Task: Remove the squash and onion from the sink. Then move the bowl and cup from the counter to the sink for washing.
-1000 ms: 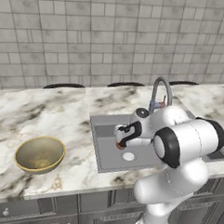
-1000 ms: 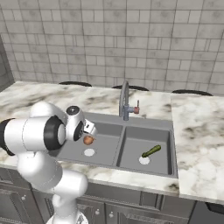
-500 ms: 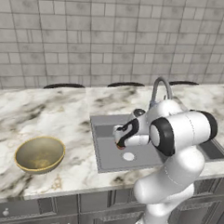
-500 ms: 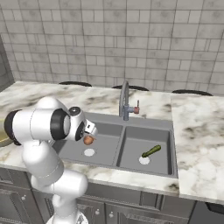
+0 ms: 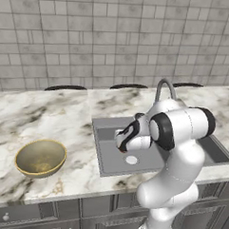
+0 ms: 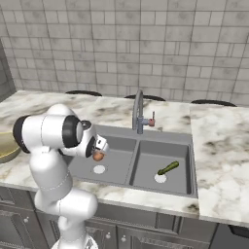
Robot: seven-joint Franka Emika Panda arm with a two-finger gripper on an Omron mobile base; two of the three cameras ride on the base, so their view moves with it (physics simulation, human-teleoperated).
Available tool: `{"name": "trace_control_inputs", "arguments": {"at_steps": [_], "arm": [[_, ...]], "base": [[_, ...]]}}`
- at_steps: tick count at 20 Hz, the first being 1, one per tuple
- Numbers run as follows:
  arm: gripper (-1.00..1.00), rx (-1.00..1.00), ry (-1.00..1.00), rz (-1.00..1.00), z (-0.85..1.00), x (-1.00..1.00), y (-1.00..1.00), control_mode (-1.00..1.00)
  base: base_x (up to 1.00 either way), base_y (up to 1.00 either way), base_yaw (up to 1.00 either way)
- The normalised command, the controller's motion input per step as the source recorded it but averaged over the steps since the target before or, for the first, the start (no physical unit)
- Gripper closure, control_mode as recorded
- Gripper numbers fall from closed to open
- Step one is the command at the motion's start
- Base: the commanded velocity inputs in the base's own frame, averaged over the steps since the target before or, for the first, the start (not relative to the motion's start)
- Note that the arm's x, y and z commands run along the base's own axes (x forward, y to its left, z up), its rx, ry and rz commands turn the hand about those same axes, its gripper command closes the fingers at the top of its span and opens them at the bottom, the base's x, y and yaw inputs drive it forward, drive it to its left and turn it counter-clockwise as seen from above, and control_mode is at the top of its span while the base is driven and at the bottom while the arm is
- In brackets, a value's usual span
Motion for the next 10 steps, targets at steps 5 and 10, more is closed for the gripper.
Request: {"name": "trace_control_inputs", "arguments": {"at_steps": [5,10], "arm": [[-1.00,0.00,0.00,0.00,-0.20,0.14,0.04,-1.00],[-1.00,0.00,0.00,0.00,-0.17,0.16,0.01,-1.00]], "base": [[0.00,0.00,0.00],[0.00,0.00,0.00]]}}
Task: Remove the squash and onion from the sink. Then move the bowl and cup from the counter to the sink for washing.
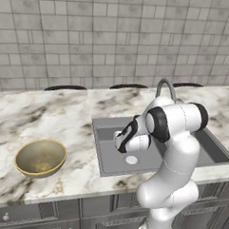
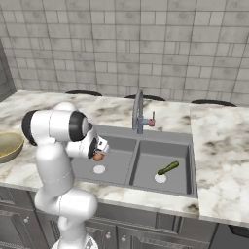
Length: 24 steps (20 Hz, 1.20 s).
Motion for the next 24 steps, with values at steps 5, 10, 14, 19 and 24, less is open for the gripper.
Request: {"name": "trace_control_inputs", "arguments": {"at_steps": [5,10,14,19,24], "arm": [[-1.00,0.00,0.00,0.00,-0.16,0.16,0.01,-1.00],[-1.00,0.00,0.04,0.00,-0.19,0.13,0.02,-1.00],[-1.00,0.00,0.02,0.00,-0.16,0.15,0.02,-1.00],[-1.00,0.00,0.04,0.00,-0.14,0.17,0.02,-1.00],[-1.00,0.00,0.05,0.00,-0.14,0.14,0.00,-1.00]], "base": [[0.00,0.00,0.00],[0.00,0.00,0.00],[0.00,0.00,0.00],[0.00,0.00,0.00],[0.00,0.00,0.00]]}}
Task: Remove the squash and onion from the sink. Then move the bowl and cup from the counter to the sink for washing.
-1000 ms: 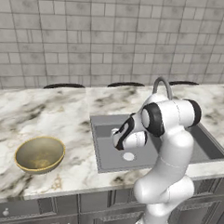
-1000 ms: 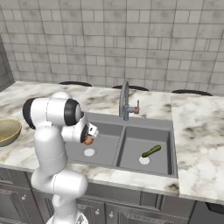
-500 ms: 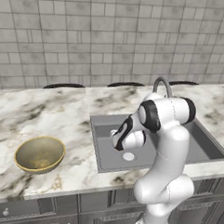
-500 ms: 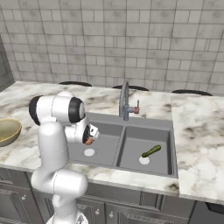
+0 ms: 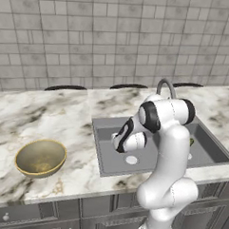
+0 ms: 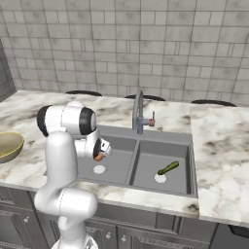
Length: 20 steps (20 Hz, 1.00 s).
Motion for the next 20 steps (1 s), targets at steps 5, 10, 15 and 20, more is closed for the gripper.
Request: {"name": "trace_control_inputs", "arguments": {"at_steps": [5,10,15,20], "arm": [[-1.00,0.00,0.06,0.00,-0.16,0.12,0.02,-1.00],[-1.00,0.00,0.06,0.00,-0.16,0.10,0.02,-1.00],[-1.00,0.00,0.04,0.00,-0.15,0.05,0.01,-1.00],[-1.00,0.00,0.02,-0.01,-0.14,0.01,0.00,-1.00]], "base": [[0.00,0.00,0.00],[0.00,0.00,0.00],[0.00,0.00,0.00],[0.00,0.00,0.00]]}}
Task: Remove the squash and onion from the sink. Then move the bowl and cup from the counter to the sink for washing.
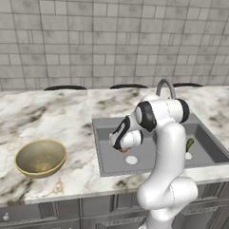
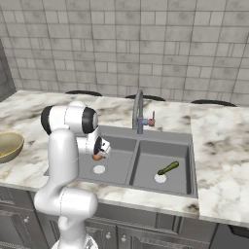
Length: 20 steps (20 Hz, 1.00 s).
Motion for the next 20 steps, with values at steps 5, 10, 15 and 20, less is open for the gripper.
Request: {"name": "trace_control_inputs", "arguments": {"at_steps": [5,10,15,20], "arm": [[-1.00,0.01,0.02,-0.05,-0.15,0.00,0.04,-1.00],[-1.00,0.01,0.02,-0.07,-0.16,0.00,0.06,-1.00],[1.00,0.03,0.06,-0.10,-0.20,-0.01,0.09,-1.00],[1.00,0.04,0.03,-0.12,-0.21,-0.05,0.04,-1.00]], "base": [[0.00,0.00,0.00],[0.00,0.00,0.00],[0.00,0.00,0.00],[0.00,0.00,0.00]]}}
